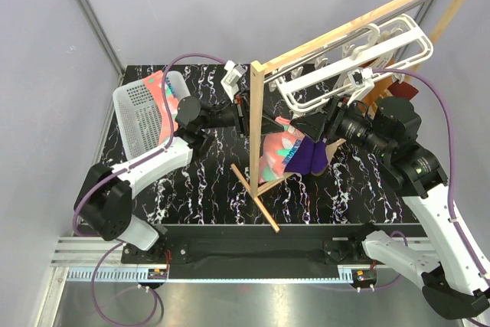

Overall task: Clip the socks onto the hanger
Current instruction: Clamp the sock onto the hanger, then open the clamp at the hanger.

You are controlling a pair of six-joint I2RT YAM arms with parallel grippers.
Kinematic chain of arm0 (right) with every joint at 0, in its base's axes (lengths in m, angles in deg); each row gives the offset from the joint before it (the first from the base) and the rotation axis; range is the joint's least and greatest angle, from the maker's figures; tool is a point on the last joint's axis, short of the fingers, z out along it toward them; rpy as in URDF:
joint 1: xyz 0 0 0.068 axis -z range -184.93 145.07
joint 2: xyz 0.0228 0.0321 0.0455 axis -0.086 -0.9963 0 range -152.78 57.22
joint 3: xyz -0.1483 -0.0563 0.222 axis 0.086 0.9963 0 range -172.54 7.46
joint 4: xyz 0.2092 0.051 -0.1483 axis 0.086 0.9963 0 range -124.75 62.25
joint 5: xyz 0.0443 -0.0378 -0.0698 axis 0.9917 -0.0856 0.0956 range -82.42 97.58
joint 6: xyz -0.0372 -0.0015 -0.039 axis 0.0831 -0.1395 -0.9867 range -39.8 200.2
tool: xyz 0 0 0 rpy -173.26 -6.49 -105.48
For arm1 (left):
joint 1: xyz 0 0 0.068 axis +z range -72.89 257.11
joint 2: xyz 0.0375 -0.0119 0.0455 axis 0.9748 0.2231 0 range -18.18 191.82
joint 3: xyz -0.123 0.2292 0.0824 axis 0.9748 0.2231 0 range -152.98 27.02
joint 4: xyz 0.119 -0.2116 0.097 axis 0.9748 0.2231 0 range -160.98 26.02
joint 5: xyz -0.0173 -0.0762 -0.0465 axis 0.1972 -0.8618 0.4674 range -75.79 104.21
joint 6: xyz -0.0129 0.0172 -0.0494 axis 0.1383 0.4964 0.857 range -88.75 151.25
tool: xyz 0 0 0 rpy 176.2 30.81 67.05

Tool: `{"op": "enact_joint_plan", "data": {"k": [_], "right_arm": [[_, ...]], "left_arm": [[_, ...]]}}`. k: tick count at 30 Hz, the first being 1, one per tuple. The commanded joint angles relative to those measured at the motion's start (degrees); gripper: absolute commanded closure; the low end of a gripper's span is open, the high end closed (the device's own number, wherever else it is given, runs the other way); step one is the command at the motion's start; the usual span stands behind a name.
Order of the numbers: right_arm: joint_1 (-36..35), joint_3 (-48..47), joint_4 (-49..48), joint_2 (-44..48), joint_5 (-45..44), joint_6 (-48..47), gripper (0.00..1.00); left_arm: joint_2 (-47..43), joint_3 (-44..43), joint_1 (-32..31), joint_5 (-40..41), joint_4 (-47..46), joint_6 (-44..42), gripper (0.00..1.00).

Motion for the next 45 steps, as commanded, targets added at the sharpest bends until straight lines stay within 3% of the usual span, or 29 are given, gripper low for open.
{"op": "enact_joint_plan", "data": {"k": [1, 6, 13, 17, 26, 34, 38, 45], "right_arm": [[-0.1, -0.2, -0.1, 0.4, 1.3, 0.2, 0.45], [-0.1, -0.2, 0.1, 0.6, 1.4, 0.3, 0.42], [-0.1, -0.2, 1.3, 1.6, -0.3, -0.4, 0.39], [-0.1, -0.1, 2.0, 1.9, -1.4, -1.0, 0.37], [-0.1, -0.2, 3.2, 2.5, -3.3, -1.9, 0.35], [-0.1, -0.2, 6.1, 4.4, -7.3, -3.2, 0.34], [-0.1, -0.4, 8.2, 5.9, -10.7, -4.4, 0.34], [-0.1, -2.0, 12.4, 8.8, -16.9, -6.2, 0.34]], "left_arm": [[-2.8, -2.7, -1.0, 0.7, -1.7, -1.1, 0.71], [-4.8, -2.7, -1.0, 1.9, 3.6, -5.1, 0.63], [-11.1, -4.8, -1.0, 8.3, 31.1, -21.5, 0.52], [-14.8, -4.9, -0.9, 14.6, 41.2, -28.1, 0.44], [-20.1, -5.5, 2.0, 23.0, 54.1, -33.8, 0.42], [-20.9, -3.7, 5.5, 22.7, 52.5, -33.8, 0.41], [-20.0, -2.0, 4.8, 21.6, 43.3, -33.9, 0.35], [-13.5, -7.3, 0.5, 19.3, 38.6, -38.2, 0.31]]}}
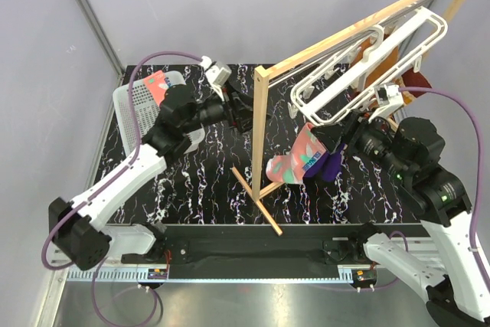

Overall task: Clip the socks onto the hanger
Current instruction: Open the clamp at the hanger.

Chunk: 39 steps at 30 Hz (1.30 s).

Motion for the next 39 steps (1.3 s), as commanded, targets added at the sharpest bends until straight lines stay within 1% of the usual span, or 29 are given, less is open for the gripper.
{"op": "enact_joint_plan", "data": {"k": [1, 3, 7, 11, 17, 20, 22, 24, 27, 29, 32, 33, 36, 37, 39], "right_arm": [[-0.1, -2.3, 3.6, 1.9, -5.6, -2.0, 0.34], [-0.2, -2.8, 5.1, 2.8, -7.0, -2.5, 0.33], [-0.1, -4.0, 8.5, 3.9, -8.6, -3.3, 0.32], [-0.2, -5.9, 10.4, 4.5, -10.4, -4.0, 0.32], [-0.1, -6.8, 11.4, 5.1, -11.0, -4.0, 0.31], [-0.2, -6.7, 11.4, 5.1, -11.0, -3.9, 0.31], [-0.1, -6.5, 11.1, 5.3, -10.6, -3.7, 0.31], [-0.1, -6.4, 10.9, 5.1, -10.4, -3.6, 0.30], [-0.2, -6.6, 10.6, 5.1, -10.2, -3.6, 0.30], [-0.2, -6.6, 10.4, 4.9, -10.1, -3.7, 0.30], [-0.1, -6.6, 10.5, 4.9, -9.9, -3.9, 0.30], [-0.1, -6.6, 10.4, 4.9, -9.7, -3.8, 0.30], [-0.1, -6.7, 10.6, 4.9, -9.5, -3.7, 0.30], [-0.1, -6.8, 10.8, 4.9, -9.4, -3.7, 0.30], [-0.1, -7.5, 11.3, 4.8, -9.0, -3.7, 0.30]], "left_arm": [[2.9, -3.1, -2.2, -3.4, -8.0, -2.5, 0.31], [5.0, -3.3, -3.7, -4.2, -9.3, -2.8, 0.31], [7.3, -4.6, -6.7, -1.4, -7.3, -7.1, 0.31], [8.4, -3.7, -9.2, -1.6, -12.1, -7.9, 0.29], [13.4, -9.1, -11.0, 0.3, -10.0, -9.9, 0.28], [15.1, -11.0, -12.2, 0.3, -10.8, -10.2, 0.27], [15.9, -11.9, -12.7, -0.4, -11.4, -10.1, 0.28], [17.1, -12.7, -13.2, -0.5, -11.2, -10.0, 0.31], [17.9, -13.1, -13.3, -1.8, -11.1, -9.6, 0.41], [18.0, -12.7, -13.3, -2.3, -11.1, -9.4, 0.44], [17.8, -12.6, -13.4, -2.5, -10.9, -9.5, 0.61], [17.6, -12.7, -13.3, -2.6, -10.8, -9.5, 0.69], [17.5, -13.4, -13.3, -3.3, -10.1, -9.2, 0.84], [17.3, -13.5, -13.4, -3.9, -9.7, -9.0, 0.94], [16.8, -13.3, -13.3, -4.2, -9.4, -8.7, 1.00]]}}
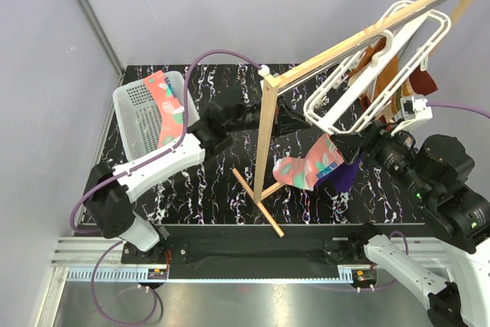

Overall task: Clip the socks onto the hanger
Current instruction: Open the clamp at the hanger.

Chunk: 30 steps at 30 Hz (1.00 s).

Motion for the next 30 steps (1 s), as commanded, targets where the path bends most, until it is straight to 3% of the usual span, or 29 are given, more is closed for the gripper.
{"op": "enact_joint_plan", "data": {"k": [1, 7, 17, 19, 22, 25, 30], "right_arm": [[-0.1, -2.6, 1.7, -0.2, -0.6, -0.5, 0.29], [-0.1, -5.0, 4.2, 0.0, 1.8, -0.6, 0.28], [-0.1, -9.6, 9.4, -0.9, -2.8, -4.0, 0.24], [-0.1, -9.0, 10.1, -0.4, 1.1, -5.5, 0.12], [-0.1, -6.1, 11.4, 0.7, 7.8, -9.1, 0.01], [-0.2, -1.8, 11.4, 2.0, 16.1, -10.6, 0.00], [-0.2, 7.9, 5.0, 3.7, 13.9, -6.7, 0.01]], "left_arm": [[-2.1, -2.3, -0.2, -2.0, -2.4, 0.0, 1.00], [-6.2, 0.6, -0.2, -1.5, -2.3, 0.3, 1.00], [-13.8, 3.3, -1.7, -1.2, -0.6, 0.9, 1.00], [-14.6, 3.3, -2.6, -0.9, -0.3, 1.1, 1.00], [-14.9, 2.9, -3.6, -0.8, 0.2, 1.0, 1.00], [-14.6, 2.1, -4.0, -0.7, 2.0, 0.8, 1.00], [-13.7, 2.1, -4.3, -0.5, 1.5, 1.2, 1.00]]}}
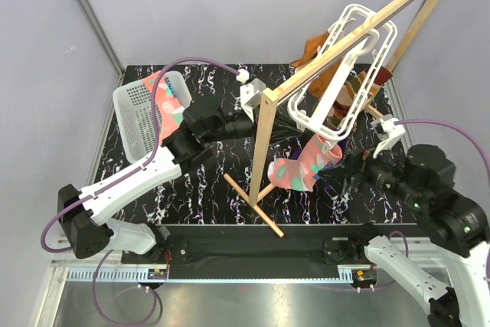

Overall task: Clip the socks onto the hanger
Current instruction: Open the clamp at the hanger.

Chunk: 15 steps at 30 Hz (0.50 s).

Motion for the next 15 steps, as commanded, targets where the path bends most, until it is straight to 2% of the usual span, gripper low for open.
{"op": "enact_joint_plan", "data": {"k": [1, 3, 4, 7, 8, 9, 11, 12, 15], "right_arm": [[-0.2, 4.9, -6.2, 0.2, 0.8, 1.4, 0.01], [-0.1, 8.3, -9.8, 0.5, -2.8, 3.6, 0.04], [-0.1, 9.2, -11.0, 0.5, -8.8, 4.6, 0.05], [-0.1, 12.3, -15.1, 1.7, -19.2, 7.8, 0.23], [-0.1, 13.2, -16.0, 1.8, -21.2, 8.8, 0.32], [-0.1, 13.2, -17.0, 1.5, -22.7, 9.0, 0.46], [-0.1, 12.1, -17.2, -0.4, -26.3, 9.0, 0.60], [-0.1, 11.3, -16.4, -1.3, -27.6, 9.1, 0.77], [-0.2, 7.6, -14.8, -4.4, -32.0, 6.7, 0.91]], "left_arm": [[-1.3, -1.3, -1.2, -1.0, -1.8, 1.0, 1.00], [-0.9, -1.6, -1.3, -0.7, -1.6, 0.8, 1.00], [-0.8, -1.7, -1.2, -0.5, -1.1, 0.7, 1.00], [-0.4, -2.5, -1.2, 0.3, 0.2, 0.4, 1.00], [-0.3, -2.7, -1.2, 0.5, 0.4, 0.4, 1.00], [-0.2, -2.9, -1.1, 0.7, 0.7, 0.3, 1.00], [-0.2, -3.0, -1.1, 1.3, 1.1, 0.2, 1.00], [-0.2, -3.0, -1.2, 1.9, 1.2, 0.1, 1.00], [-0.2, -3.4, -1.1, 3.1, 1.9, 0.1, 1.00]]}}
